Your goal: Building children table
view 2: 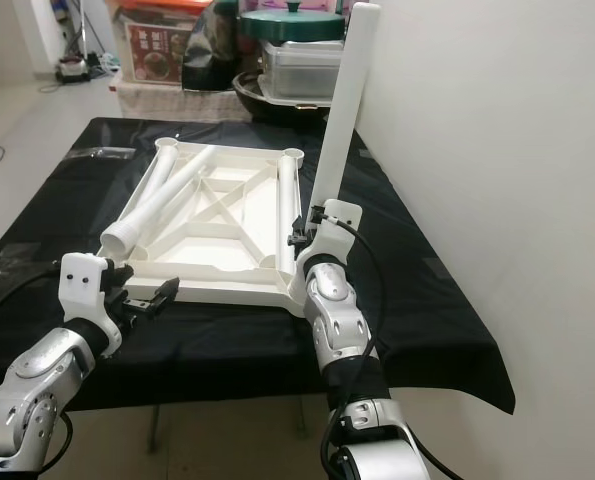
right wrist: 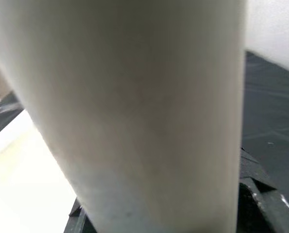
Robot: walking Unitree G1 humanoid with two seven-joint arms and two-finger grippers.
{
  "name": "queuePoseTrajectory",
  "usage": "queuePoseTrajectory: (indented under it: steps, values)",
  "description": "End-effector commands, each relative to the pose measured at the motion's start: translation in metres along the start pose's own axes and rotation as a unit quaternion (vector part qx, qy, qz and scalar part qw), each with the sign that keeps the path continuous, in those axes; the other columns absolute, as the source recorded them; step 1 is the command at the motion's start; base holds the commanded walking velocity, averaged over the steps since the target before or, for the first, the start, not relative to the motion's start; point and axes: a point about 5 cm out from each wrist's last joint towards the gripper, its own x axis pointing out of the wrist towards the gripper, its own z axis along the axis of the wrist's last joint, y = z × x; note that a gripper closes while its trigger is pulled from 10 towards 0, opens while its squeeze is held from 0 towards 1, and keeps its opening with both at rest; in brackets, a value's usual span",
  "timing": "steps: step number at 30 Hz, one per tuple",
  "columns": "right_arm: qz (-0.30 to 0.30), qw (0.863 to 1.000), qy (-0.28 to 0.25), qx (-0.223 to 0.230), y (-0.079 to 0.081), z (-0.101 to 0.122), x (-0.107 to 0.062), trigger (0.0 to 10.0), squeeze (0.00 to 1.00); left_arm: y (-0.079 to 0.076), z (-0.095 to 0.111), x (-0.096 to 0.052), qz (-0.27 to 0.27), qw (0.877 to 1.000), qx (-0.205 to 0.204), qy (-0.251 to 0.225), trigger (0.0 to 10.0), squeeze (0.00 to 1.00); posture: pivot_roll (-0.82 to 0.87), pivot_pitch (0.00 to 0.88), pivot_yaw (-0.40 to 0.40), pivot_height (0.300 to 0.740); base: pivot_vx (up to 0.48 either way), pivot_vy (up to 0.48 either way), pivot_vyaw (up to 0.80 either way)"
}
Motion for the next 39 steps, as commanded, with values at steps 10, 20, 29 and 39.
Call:
queuePoseTrajectory:
  steps: [10,20,29,39]
  values:
    - [0.392,0.918,-0.064,0.001,0.043,0.03,-0.013,10.0,0.0,-0.003,0.002,0.004,-0.011,1.0,-0.008,-0.006,10.0,0.0,0.05,0.0,-0.096,0.74,0.0,0.0,0.0]
    - [0.436,0.898,-0.045,-0.03,0.051,0.01,-0.017,0.0,0.0,-0.006,0.0,0.003,-0.009,1.0,-0.006,-0.006,10.0,0.0,0.08,0.0,-0.109,0.74,0.0,0.0,0.0]
    - [-0.087,0.994,0.059,-0.011,-0.034,-0.03,0.005,0.0,0.0,-0.008,0.001,0.001,-0.015,1.0,-0.018,-0.009,10.0,0.0,0.07,0.0,-0.104,0.74,0.0,0.0,0.0]
    - [0.039,0.999,-0.006,0.02,0.006,-0.018,-0.008,10.0,0.0,-0.008,-0.002,0.001,-0.018,1.0,-0.006,-0.002,10.0,0.0,0.06,0.0,-0.095,0.74,0.0,0.0,0.0]
